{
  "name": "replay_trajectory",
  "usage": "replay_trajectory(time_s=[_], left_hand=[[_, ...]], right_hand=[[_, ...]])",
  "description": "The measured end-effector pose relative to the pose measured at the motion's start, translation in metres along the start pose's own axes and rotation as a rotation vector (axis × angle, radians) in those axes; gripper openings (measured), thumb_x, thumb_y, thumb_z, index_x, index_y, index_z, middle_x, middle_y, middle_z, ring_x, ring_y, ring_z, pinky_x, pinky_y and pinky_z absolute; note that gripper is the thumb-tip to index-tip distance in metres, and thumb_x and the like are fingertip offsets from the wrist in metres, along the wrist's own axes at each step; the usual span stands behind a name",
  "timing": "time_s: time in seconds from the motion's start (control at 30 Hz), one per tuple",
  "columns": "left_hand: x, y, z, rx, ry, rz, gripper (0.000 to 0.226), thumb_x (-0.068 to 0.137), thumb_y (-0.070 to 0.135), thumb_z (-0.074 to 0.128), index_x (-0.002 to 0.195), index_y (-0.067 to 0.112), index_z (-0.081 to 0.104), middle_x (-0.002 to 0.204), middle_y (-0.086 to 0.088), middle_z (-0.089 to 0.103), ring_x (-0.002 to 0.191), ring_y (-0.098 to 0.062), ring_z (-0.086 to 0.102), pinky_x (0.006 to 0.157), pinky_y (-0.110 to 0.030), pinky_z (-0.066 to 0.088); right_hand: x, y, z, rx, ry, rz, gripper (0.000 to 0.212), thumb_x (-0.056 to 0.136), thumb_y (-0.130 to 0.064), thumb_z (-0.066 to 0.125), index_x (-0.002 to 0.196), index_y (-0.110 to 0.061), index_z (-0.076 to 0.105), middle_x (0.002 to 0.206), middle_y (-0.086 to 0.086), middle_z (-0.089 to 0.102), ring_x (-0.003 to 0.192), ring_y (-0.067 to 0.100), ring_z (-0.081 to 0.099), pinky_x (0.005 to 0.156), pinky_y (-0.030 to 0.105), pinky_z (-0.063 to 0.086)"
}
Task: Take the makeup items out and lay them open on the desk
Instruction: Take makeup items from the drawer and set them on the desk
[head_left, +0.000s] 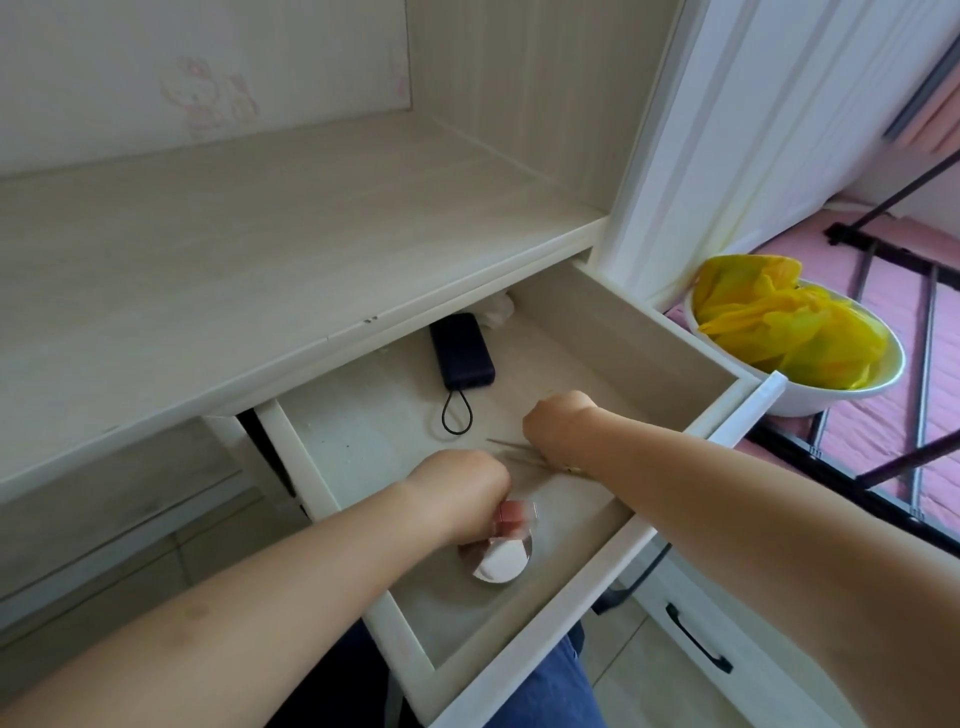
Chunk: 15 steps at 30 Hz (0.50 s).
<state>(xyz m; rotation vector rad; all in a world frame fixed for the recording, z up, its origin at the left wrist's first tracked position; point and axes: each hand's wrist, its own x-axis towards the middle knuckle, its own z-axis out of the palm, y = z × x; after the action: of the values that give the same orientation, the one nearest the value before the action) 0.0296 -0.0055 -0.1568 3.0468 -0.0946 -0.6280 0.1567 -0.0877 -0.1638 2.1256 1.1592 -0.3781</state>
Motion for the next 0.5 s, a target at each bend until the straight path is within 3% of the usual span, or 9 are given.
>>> replay_trajectory(time_s=[0.1,0.23,0.37,0.5], left_hand=[[-0.012,-0.006,-0.012,-0.036,0.065,0.006,0.015,0.08,0.021,0.054,0.084,0.009,0.063,0.08,-0.007,0.058,0.072,-0.028,0.054,0.057,-0.03,0.037],[-0.033,-0.025,-0.027,-0.169,0.182,-0.01,0.014,0.081,0.026,0.056,0.089,0.016,0.062,0.092,-0.001,0.063,0.086,-0.023,0.059,0.065,-0.031,0.045],[-0.059,-0.05,-0.045,-0.35,0.264,-0.09,0.022,0.078,0.033,0.063,0.099,0.026,0.067,0.098,0.007,0.066,0.092,-0.014,0.061,0.079,-0.032,0.051],[-0.096,-0.078,-0.068,-0.515,0.384,-0.18,0.02,0.075,0.031,0.069,0.095,0.028,0.069,0.093,0.013,0.068,0.088,-0.005,0.062,0.084,-0.032,0.051]], right_hand=[[0.002,-0.004,0.0,-0.051,-0.008,-0.014,0.029,0.09,-0.007,0.048,0.117,-0.01,0.058,0.121,0.006,0.059,0.109,0.027,0.058,0.073,0.031,0.041],[0.001,-0.001,-0.001,-0.044,-0.023,-0.044,0.024,0.088,-0.013,0.051,0.11,-0.012,0.061,0.112,0.003,0.063,0.1,0.024,0.061,0.067,0.029,0.043],[-0.011,0.011,-0.02,0.187,0.063,-0.107,0.025,0.079,-0.031,0.059,0.098,-0.015,0.065,0.101,0.002,0.066,0.093,0.024,0.063,0.063,0.027,0.043],[-0.044,0.016,-0.062,0.43,0.243,-0.144,0.018,0.075,-0.035,0.056,0.085,-0.023,0.064,0.083,-0.004,0.065,0.079,0.021,0.061,0.063,0.03,0.046]])
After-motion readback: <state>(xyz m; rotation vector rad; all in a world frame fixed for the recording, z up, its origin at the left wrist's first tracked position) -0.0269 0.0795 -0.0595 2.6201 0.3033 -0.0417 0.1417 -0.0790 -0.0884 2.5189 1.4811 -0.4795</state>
